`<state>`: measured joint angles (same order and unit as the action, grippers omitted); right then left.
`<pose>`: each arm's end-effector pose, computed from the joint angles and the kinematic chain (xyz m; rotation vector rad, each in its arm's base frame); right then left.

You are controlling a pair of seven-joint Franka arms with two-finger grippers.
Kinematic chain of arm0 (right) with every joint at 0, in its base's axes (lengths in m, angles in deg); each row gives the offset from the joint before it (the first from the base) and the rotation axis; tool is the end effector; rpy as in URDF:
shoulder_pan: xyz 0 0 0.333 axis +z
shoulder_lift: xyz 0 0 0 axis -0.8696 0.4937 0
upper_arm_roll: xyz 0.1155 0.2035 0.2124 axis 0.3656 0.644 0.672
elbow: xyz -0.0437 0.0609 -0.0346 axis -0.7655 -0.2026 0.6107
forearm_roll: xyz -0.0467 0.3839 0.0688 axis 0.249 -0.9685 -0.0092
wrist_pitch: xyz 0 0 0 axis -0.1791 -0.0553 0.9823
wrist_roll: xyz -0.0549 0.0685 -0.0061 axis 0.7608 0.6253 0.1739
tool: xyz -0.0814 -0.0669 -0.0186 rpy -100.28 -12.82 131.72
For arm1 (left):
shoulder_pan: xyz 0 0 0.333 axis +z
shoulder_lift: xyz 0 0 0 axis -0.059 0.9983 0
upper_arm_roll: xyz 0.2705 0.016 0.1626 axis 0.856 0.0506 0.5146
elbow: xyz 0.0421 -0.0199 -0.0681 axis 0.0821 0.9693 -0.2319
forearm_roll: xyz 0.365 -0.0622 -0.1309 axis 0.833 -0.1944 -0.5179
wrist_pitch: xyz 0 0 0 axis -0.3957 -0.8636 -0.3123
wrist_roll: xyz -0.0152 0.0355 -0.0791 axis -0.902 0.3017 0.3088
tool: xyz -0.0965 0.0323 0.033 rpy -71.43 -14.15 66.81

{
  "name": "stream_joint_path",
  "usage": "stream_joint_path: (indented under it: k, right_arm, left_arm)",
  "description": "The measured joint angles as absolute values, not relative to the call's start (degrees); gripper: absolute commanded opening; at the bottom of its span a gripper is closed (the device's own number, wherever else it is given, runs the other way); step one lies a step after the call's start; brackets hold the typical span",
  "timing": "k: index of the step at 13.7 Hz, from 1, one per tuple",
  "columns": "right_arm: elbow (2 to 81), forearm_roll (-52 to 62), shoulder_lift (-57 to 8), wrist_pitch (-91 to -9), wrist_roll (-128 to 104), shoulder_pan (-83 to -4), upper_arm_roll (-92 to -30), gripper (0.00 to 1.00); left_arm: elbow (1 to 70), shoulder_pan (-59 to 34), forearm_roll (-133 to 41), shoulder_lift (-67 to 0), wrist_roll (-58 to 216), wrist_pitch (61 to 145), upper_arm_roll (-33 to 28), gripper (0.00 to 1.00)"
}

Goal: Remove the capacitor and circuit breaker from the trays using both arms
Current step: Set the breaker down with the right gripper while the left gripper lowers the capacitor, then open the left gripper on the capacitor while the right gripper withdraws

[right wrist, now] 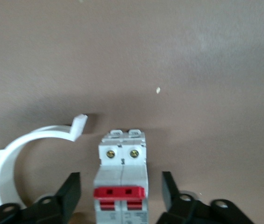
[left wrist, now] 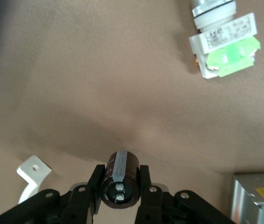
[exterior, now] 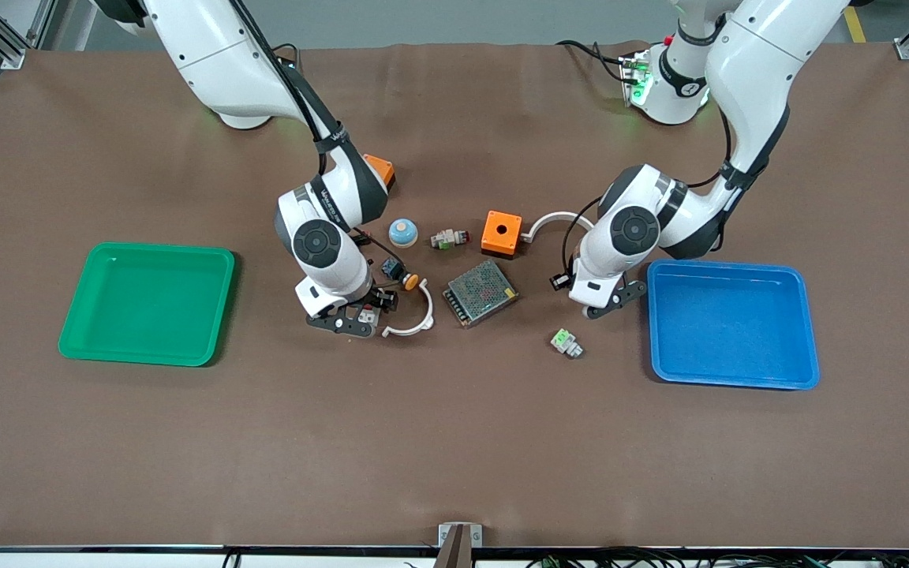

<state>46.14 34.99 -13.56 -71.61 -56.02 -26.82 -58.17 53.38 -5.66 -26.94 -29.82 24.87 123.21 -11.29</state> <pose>0.5572 0.3381 0.2112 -3.0879 0.3340 0.0631 0.5101 -0.2826 0.2036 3.0426 0.7031 -0.2317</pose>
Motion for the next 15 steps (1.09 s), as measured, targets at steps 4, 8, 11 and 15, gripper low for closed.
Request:
stream_joint_path:
  k: [4,8,11,15]
  right_arm:
    - [37.7,35.0,-14.4,-58.4,-51.4,-29.7,-59.2,1.00]
    - [31.5,35.1,-19.6,-43.2,-37.0,-39.5,-59.9,1.00]
    - [29.1,36.8,-24.5,-34.6,-28.7,-46.9,-60.7,1.00]
    - [26.0,38.9,-27.3,-30.4,-20.2,-55.5,-61.0,1.00]
  left_arm:
    - [53.3,-4.5,-24.9,-29.1,24.8,123.5,-10.7,0.11]
    - [52.9,-4.1,-24.9,-28.0,24.8,124.1,-10.6,1.00]
    - [50.7,-3.5,-24.9,-28.1,24.8,123.4,-10.6,1.00]
    - [39.1,-3.2,-24.8,-29.7,24.9,112.4,-10.6,1.00]
